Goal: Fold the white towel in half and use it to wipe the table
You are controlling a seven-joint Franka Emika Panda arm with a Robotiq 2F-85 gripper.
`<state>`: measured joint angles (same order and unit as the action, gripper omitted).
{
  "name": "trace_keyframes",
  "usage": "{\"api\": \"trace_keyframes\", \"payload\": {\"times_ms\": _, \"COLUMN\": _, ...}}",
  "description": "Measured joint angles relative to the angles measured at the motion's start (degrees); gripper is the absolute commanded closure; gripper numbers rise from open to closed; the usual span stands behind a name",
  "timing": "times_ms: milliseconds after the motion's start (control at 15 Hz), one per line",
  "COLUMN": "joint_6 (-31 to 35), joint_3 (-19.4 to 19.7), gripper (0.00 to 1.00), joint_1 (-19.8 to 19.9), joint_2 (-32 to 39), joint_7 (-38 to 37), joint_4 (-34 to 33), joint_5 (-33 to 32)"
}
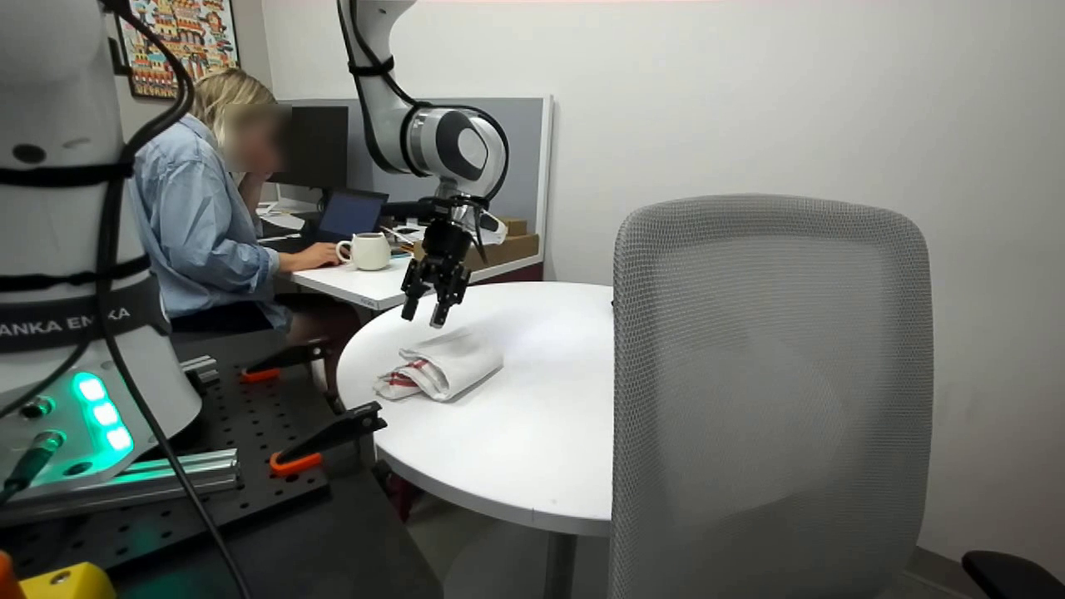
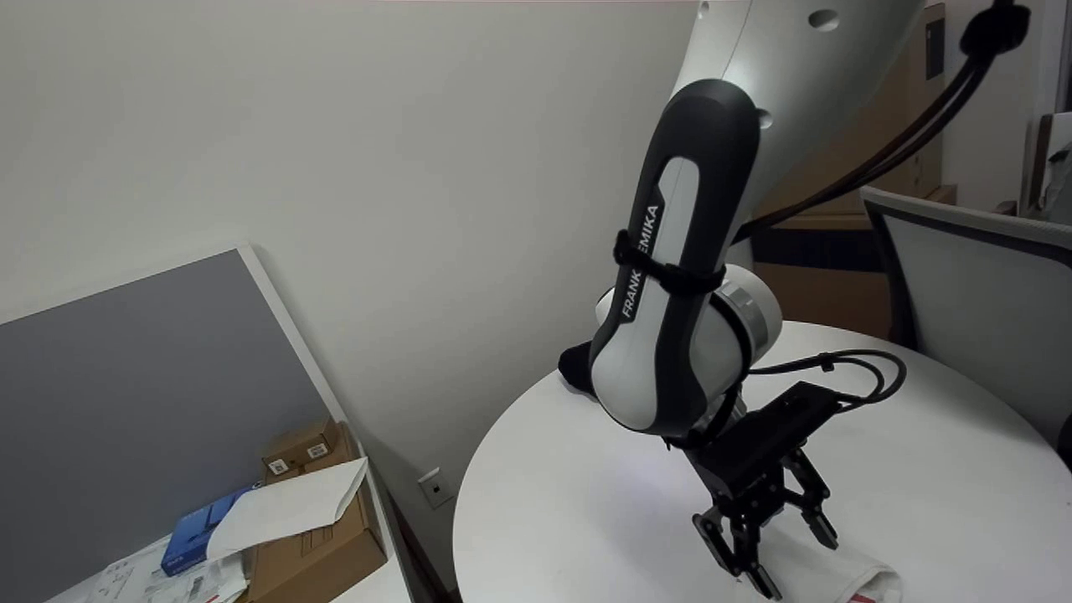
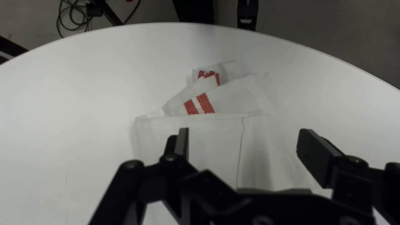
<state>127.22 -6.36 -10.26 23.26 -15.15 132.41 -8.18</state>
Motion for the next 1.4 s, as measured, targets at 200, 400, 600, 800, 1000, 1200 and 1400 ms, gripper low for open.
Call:
{"api": "trace_keyframes", "payload": {"times_ms": 200, "joint_6": 2.8, "joint_3": -0.4, "gripper": 0.0, "joint_1": 0.7, "joint_2": -3.0, "joint_7": 6.4, "joint_4": 1.3, "joint_5": 0.6}}
{"api": "trace_keyframes", "payload": {"times_ms": 400, "joint_6": 4.6, "joint_3": -1.0, "gripper": 0.0, "joint_1": 2.2, "joint_2": -6.0, "joint_7": 14.0, "joint_4": 2.6, "joint_5": 1.6}}
{"api": "trace_keyframes", "payload": {"times_ms": 600, "joint_6": 7.4, "joint_3": 0.0, "gripper": 0.0, "joint_1": 2.1, "joint_2": -7.2, "joint_7": 13.4, "joint_4": 3.4, "joint_5": -2.3}}
{"api": "trace_keyframes", "payload": {"times_ms": 800, "joint_6": 12.3, "joint_3": 1.0, "gripper": 0.0, "joint_1": 1.7, "joint_2": -7.0, "joint_7": 10.8, "joint_4": 4.9, "joint_5": -7.0}}
{"api": "trace_keyframes", "payload": {"times_ms": 1000, "joint_6": 16.9, "joint_3": 1.5, "gripper": 0.0, "joint_1": 0.7, "joint_2": -6.2, "joint_7": 8.9, "joint_4": 6.8, "joint_5": -10.4}}
{"api": "trace_keyframes", "payload": {"times_ms": 1200, "joint_6": 20.2, "joint_3": 1.6, "gripper": 0.0, "joint_1": 0.3, "joint_2": -4.5, "joint_7": 8.9, "joint_4": 8.6, "joint_5": -10.7}}
{"api": "trace_keyframes", "payload": {"times_ms": 1400, "joint_6": 22.1, "joint_3": 1.6, "gripper": 0.0, "joint_1": 0.3, "joint_2": -3.6, "joint_7": 9.9, "joint_4": 10.6, "joint_5": -10.7}}
